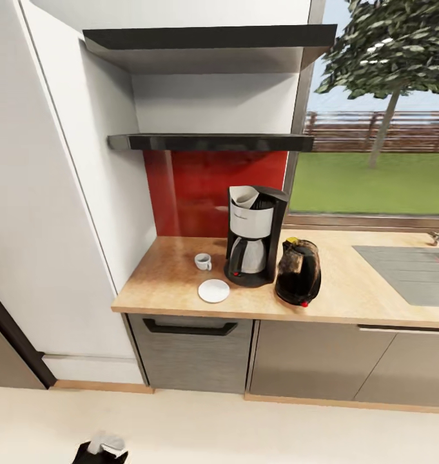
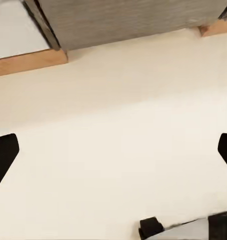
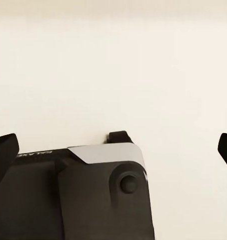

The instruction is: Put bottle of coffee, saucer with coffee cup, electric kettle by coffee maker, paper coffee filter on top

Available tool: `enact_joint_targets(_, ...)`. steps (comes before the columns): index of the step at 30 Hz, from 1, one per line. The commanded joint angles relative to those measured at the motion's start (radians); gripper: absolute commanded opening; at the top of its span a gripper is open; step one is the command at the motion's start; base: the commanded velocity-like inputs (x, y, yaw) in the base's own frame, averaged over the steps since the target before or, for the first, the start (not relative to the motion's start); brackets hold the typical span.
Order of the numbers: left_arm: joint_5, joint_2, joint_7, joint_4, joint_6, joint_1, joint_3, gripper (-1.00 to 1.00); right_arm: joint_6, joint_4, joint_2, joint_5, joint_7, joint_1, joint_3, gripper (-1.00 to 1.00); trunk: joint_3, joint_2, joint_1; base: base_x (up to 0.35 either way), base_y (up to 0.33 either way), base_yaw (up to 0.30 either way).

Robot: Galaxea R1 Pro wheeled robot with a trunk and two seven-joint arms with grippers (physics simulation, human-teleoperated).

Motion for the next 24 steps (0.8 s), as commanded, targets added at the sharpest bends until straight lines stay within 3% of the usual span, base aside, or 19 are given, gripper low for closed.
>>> enact_joint_targets(1, -0.008, -0.001, -0.031, -0.001, -0.005, -0.05, 0.01, 1.0, -0.001, 0.0, 0.0, -0.01, -0.004, -0.001, 0.009, 1.0, -0.002, -0.002, 0.001, 0.0, 0.0, 0.0)
enact_joint_targets(5, -0.007, -0.004, -0.161, -0.001, -0.004, -0.127, 0.01, 1.0, 0.0, 0.001, 0.0, -0.01, -0.004, -0.001, 0.009, 1.0, -0.002, -0.002, 0.001, 0.0, 0.0, 0.0)
enact_joint_targets(8, -0.007, 0.001, -0.306, -0.001, 0.005, -0.202, 0.01, 1.0, -0.001, 0.009, 0.001, -0.01, -0.004, -0.001, 0.009, 1.0, -0.002, -0.002, 0.001, 0.0, 0.0, 0.0)
enact_joint_targets(13, -0.006, 0.005, -0.494, -0.001, 0.049, -0.313, 0.012, 1.0, -0.002, 0.018, 0.0, -0.011, -0.004, 0.0, 0.009, 1.0, -0.002, -0.002, 0.001, 0.0, 0.0, 0.0)
enact_joint_targets(17, -0.004, 0.009, -0.656, -0.01, 0.183, -0.427, 0.013, 1.0, -0.002, 0.02, 0.0, -0.011, -0.004, 0.0, 0.007, 1.0, -0.002, -0.002, 0.001, 0.0, 0.0, 0.0)
enact_joint_targets(24, -0.005, 0.01, -0.78, -0.135, 0.38, -0.552, 0.013, 1.0, -0.003, 0.017, 0.0, -0.013, -0.002, -0.001, 0.008, 1.0, -0.002, -0.002, 0.001, 0.0, 0.0, 0.0)
